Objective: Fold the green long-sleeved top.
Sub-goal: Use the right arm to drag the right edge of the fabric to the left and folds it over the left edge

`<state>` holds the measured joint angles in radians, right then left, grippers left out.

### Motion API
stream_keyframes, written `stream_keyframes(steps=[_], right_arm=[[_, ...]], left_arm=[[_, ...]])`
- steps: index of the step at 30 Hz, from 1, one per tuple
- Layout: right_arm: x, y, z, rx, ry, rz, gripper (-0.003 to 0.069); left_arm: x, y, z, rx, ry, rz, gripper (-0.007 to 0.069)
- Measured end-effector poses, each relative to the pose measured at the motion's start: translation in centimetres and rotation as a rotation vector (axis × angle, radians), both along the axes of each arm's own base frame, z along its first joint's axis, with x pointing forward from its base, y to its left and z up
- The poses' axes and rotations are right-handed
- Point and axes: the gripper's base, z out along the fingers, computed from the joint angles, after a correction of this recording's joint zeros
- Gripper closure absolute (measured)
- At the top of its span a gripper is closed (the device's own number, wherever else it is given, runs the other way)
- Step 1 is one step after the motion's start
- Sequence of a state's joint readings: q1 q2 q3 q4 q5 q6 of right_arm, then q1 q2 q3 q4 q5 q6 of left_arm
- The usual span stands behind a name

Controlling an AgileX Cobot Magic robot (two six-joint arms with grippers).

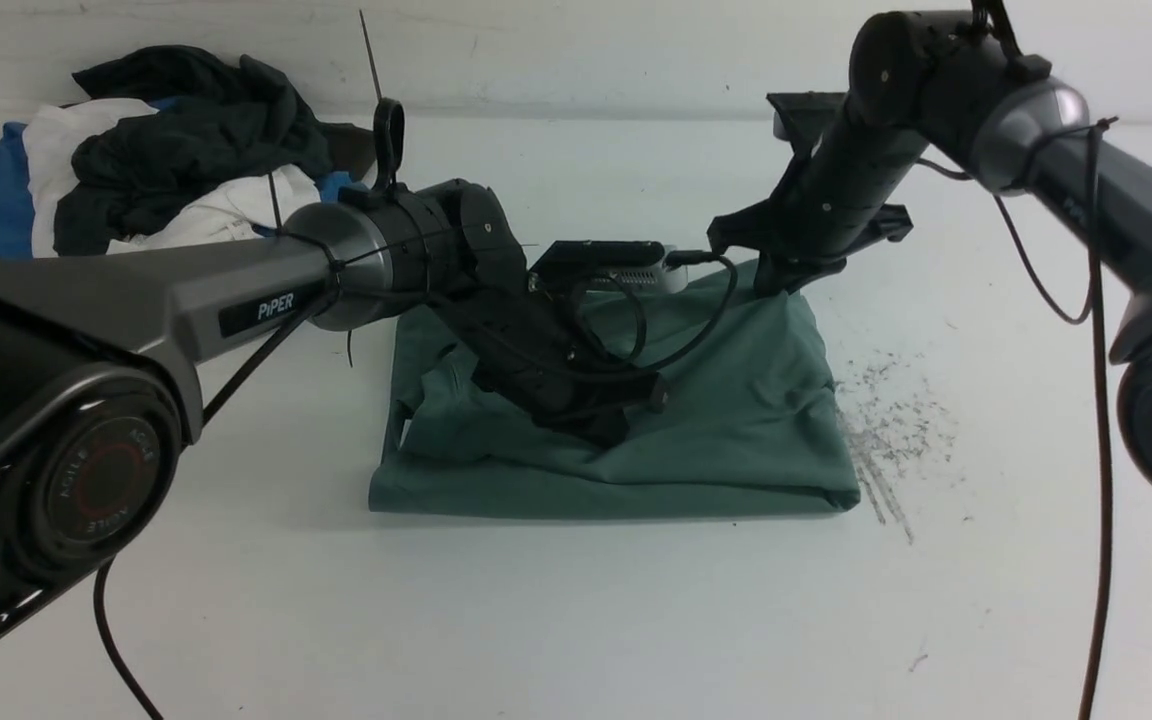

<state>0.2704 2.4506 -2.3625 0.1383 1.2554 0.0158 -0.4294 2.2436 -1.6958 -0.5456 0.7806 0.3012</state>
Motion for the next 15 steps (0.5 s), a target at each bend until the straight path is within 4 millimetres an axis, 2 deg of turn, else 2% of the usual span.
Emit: stream_keyframes(steps=[3, 9, 13, 15], right_arm=[[0.1, 0.0, 0.3, 0.005, -0.007, -0.007, 0.0656], [0.4, 0.0, -1.0, 0.005, 0.003, -0.017, 0.0652], [0.8, 0.1, -1.6, 0.018, -0.009, -0.042, 0.0601], [0.8, 0.1, -1.3, 0.018, -0.016, -0.044, 0.0527]], left_arm=[[0.0, 0.0, 0.0, 0.001, 0.005, -0.002, 0.0629], [-0.1, 0.0, 0.0, 0.002, 0.012, -0.006, 0.0629], [-0.3, 0.0, 0.0, 0.004, 0.028, -0.016, 0.0629], [-0.7, 0.1, 0.4, 0.009, 0.049, -0.035, 0.0629]])
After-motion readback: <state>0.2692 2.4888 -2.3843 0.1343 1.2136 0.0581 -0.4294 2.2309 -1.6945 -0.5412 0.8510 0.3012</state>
